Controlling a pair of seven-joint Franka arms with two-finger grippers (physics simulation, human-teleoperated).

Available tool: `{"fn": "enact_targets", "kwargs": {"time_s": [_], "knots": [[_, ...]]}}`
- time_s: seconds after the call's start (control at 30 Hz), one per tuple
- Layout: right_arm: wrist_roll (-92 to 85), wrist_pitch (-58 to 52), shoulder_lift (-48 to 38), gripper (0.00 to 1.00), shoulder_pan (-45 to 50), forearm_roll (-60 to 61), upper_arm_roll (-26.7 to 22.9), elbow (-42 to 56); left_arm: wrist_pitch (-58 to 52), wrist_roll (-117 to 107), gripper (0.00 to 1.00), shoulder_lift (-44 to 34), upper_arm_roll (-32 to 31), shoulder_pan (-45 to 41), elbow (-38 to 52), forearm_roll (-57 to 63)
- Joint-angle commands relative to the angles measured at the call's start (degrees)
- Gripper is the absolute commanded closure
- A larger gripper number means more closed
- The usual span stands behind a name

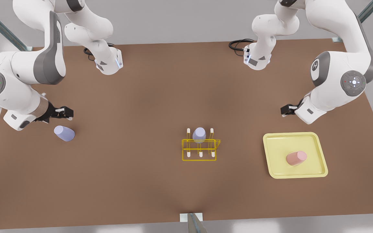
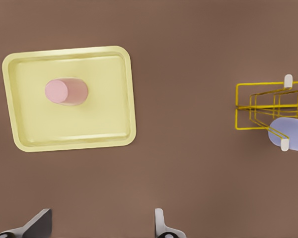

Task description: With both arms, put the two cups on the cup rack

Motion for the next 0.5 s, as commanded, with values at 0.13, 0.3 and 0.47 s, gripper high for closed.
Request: {"fn": "enact_targets", "kwargs": {"time_s": [0.13, 0.3, 0.47], "knots": [[-9.7, 6.0, 1.3, 0.0, -3.5, -0.4, -0.1, -5.4, 4.1, 3.0, 0.0, 16.9, 2.6, 4.8, 12.0, 0.1], [-11.6, 15.9, 7.3, 0.0, -10.9, -0.9, -0.1, -9.1, 21.7, 7.2, 0.0, 29.3, 2.8, 9.5, 12.6, 0.1], [-15.1, 27.0, 6.4, 0.0, -12.7, -0.9, -0.1, -18.3, 22.2, 7.2, 0.0, 31.5, 4.5, 9.9, 12.2, -0.1]]}}
